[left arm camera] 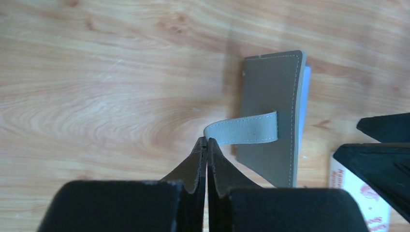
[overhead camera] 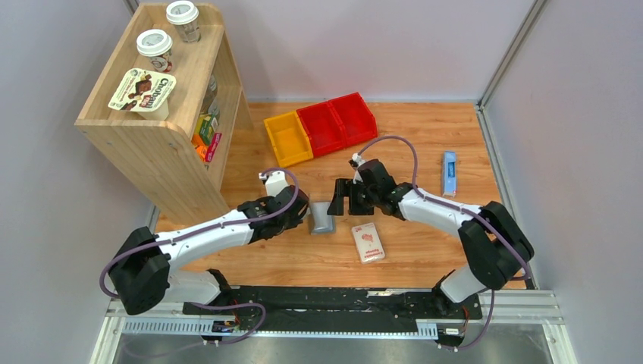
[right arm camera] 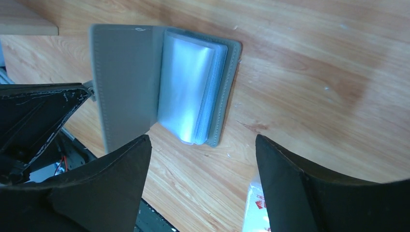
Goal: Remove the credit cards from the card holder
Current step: Open the card holder at the center of the board.
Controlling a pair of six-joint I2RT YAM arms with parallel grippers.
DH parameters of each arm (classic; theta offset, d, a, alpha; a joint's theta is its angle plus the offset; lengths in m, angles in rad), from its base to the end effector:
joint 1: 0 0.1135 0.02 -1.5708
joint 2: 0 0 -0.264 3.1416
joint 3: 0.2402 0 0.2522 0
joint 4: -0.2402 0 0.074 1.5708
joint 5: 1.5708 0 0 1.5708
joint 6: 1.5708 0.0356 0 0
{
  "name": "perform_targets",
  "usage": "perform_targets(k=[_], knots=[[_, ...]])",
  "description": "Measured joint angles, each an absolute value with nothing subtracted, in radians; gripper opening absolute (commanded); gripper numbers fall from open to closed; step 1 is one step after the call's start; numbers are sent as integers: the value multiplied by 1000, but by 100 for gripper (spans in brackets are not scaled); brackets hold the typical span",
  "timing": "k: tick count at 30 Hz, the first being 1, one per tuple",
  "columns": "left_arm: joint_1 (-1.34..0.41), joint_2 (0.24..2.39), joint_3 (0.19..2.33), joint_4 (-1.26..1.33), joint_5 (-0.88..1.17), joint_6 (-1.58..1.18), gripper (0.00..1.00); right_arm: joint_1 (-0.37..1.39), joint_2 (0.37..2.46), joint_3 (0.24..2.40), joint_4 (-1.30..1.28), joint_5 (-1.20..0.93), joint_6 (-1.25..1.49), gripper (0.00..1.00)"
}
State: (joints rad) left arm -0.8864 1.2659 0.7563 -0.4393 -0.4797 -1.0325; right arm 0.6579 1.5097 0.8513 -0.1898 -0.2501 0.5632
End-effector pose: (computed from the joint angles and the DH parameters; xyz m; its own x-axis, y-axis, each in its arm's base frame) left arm 0.1678 -0.1797 0.2124 -0.7076 -0.3375 -0.6207 -0.1759 0.9350 -0.3079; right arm 0.2368 0.1941 0.1932 -0.8873 -0.0319 -0.4601 -0.2936 0.8085 0.5101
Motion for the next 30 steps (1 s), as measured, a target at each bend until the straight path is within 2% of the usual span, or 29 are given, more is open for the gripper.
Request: perform_targets(k=[6,11,24,30], knots=[[-883,1266,736,-502,-501,-1055,0,658,1595,850,-132,-348,597,74],[-883,1267,691,-526,-496,-1076,0,658,1645,860,-113,-409,606,61],[-925,1383,690,-573,-481,-1095,0,659,1656,888,-136,-392,574,63],[-938,1398,701,-561,-482,-1095,0,667,1595,899,-168,-330,545,58]])
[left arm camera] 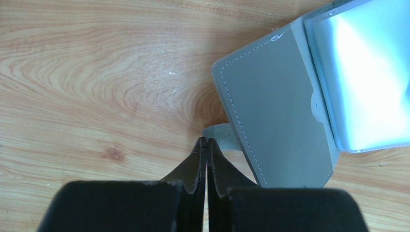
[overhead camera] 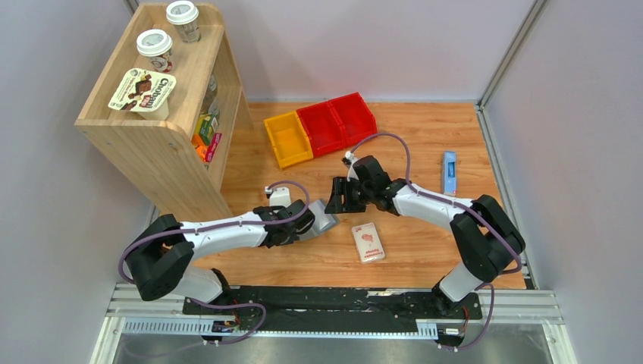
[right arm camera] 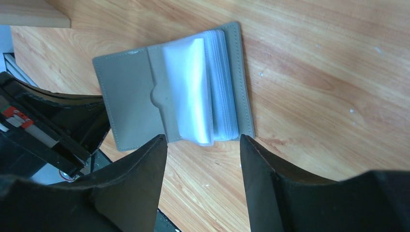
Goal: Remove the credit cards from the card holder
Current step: Open the card holder at the center of the board.
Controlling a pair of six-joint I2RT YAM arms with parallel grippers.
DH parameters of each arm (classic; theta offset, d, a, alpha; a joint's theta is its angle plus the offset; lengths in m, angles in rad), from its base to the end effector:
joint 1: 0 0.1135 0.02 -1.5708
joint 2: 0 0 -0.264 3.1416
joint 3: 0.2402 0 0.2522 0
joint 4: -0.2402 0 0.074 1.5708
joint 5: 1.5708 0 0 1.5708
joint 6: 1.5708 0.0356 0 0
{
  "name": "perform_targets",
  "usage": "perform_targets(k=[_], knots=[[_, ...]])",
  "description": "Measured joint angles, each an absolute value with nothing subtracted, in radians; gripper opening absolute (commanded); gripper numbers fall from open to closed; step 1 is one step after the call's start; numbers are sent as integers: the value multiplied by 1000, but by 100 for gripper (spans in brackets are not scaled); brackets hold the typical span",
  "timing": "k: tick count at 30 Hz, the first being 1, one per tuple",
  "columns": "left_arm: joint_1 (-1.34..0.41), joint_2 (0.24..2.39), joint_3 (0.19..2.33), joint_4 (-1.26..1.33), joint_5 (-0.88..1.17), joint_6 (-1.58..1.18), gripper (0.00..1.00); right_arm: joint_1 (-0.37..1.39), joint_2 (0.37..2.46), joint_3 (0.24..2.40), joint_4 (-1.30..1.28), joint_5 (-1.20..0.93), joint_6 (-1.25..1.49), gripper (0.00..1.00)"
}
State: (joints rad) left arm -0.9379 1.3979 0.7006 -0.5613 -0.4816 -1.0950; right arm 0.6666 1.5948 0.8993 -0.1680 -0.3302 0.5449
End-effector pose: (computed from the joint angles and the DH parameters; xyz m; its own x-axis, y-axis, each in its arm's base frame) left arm 0.1513 -0.1784 0.1618 -0.8183 -0.2165 -0.5325 -0.2116 0.9748 -0.0711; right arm 0.2466 0.2087 0.1847 -0.8999 -0.0841 -0.4279 -0.3321 0.7680 0.5476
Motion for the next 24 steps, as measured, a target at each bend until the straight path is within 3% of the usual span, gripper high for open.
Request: perform_targets(k=[10,24], knots=[[-948,1396,701,-557,-476,-1099,0,693,1635,911,-155,-353,546,50],[-956,1385,696,-548,-448,-1103,0,740,1703,929,-121,-404,542,46]])
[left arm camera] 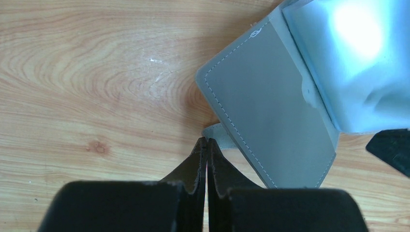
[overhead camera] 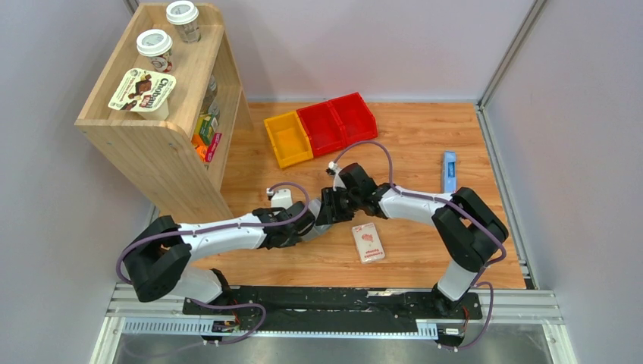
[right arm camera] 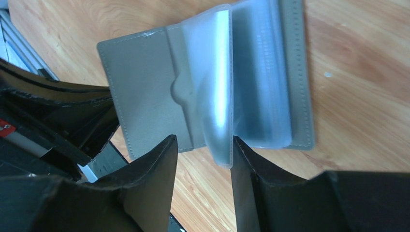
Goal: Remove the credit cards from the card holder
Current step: Open the card holder at the center of the board.
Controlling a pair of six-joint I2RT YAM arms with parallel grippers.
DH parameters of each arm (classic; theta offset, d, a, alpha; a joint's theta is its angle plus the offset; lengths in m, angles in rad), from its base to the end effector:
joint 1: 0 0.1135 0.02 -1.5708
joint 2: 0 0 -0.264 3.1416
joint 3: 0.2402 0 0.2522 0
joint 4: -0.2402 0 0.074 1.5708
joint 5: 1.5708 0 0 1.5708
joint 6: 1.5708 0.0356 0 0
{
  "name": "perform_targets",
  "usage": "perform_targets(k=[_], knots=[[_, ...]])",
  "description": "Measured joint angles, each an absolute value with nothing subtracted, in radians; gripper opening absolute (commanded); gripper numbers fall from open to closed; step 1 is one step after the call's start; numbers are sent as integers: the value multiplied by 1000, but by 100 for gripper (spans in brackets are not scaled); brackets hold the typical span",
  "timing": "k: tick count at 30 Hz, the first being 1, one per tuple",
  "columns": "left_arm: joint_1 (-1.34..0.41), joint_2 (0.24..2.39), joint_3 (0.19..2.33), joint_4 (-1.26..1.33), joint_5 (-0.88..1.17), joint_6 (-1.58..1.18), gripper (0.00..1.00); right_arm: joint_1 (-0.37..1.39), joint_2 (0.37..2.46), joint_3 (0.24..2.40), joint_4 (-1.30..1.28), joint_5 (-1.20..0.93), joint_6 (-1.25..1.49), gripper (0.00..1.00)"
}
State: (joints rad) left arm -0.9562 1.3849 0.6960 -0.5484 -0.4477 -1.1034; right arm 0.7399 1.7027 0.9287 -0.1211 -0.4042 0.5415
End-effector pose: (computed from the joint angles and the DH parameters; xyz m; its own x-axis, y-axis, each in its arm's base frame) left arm 0.1470 -0.1816 0.1633 -0.8300 -0.2196 -0.5127 -0.1914 0.9756 -0.1079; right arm 0.2406 0.2386 0.1636 -0.9070 -0.1863 -0.3778 -0.3898 0.7109 0.5853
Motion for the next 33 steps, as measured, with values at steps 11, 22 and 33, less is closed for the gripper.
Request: perform_targets(k=[11,22,33], knots=[[-958,1260,629,-548,-442,-1124,18,844,1710,948,-86,-484,448,56],[-961,1066,589,-598,-449,-1178,42,906,1823,1002,-117,-511,379,65],[-961,962,665,-628,-503,-1182,40,906,1824,1003,-116,-507,376,67]])
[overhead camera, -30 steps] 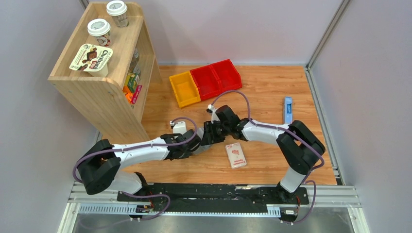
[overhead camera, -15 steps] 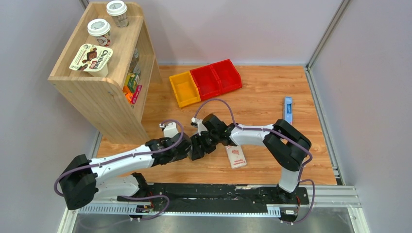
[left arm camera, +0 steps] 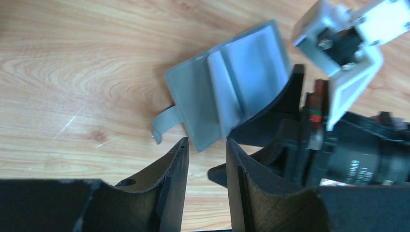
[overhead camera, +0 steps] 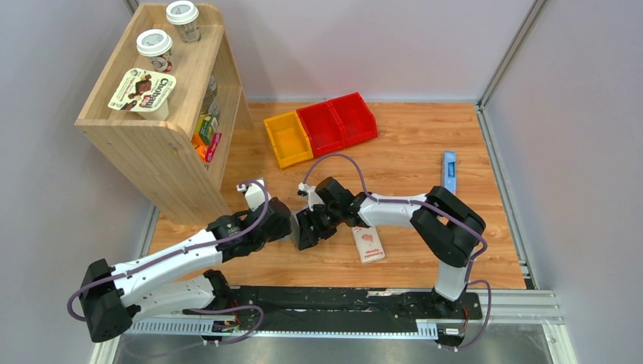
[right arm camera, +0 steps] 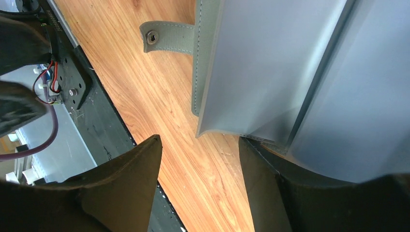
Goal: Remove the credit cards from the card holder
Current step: Open the card holder at the center of the board.
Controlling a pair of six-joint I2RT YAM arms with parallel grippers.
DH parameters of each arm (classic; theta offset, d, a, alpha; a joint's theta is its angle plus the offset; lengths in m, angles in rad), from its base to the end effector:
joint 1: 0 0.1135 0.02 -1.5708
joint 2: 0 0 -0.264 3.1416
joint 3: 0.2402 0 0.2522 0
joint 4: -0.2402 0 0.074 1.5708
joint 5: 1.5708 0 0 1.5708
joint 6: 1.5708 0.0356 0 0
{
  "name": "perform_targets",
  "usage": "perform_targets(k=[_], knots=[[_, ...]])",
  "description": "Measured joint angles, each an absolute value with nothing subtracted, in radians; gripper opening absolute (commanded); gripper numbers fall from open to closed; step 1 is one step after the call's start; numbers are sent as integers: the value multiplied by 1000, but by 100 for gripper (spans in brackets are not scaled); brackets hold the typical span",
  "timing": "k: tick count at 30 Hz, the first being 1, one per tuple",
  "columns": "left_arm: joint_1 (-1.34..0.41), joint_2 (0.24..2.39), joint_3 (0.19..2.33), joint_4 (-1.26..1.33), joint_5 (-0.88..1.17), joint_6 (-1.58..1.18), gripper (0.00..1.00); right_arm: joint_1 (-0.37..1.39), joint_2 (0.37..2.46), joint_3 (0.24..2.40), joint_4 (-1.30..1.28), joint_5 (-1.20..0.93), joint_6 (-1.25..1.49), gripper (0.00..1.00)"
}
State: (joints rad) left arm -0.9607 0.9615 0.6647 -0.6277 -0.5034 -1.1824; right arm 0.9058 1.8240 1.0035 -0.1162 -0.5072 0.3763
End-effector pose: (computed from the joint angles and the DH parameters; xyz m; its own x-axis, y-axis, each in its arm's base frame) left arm 0.1195 -0.1410 0.2318 -0.6836 -0.4371 -0.5845 -0.2145 0.8858 -0.4115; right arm 0.2081 0.2934 0.1461 -0.7804 -0.4746 -0.4072 -0.6222 0.5240 0.5816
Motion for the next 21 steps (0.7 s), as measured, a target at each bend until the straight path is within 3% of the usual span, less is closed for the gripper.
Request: perform_targets(k=[21], knots=[[-784,1214,704,-296,-416,-1131,25,906,1816,963,-33,-498,392,64]])
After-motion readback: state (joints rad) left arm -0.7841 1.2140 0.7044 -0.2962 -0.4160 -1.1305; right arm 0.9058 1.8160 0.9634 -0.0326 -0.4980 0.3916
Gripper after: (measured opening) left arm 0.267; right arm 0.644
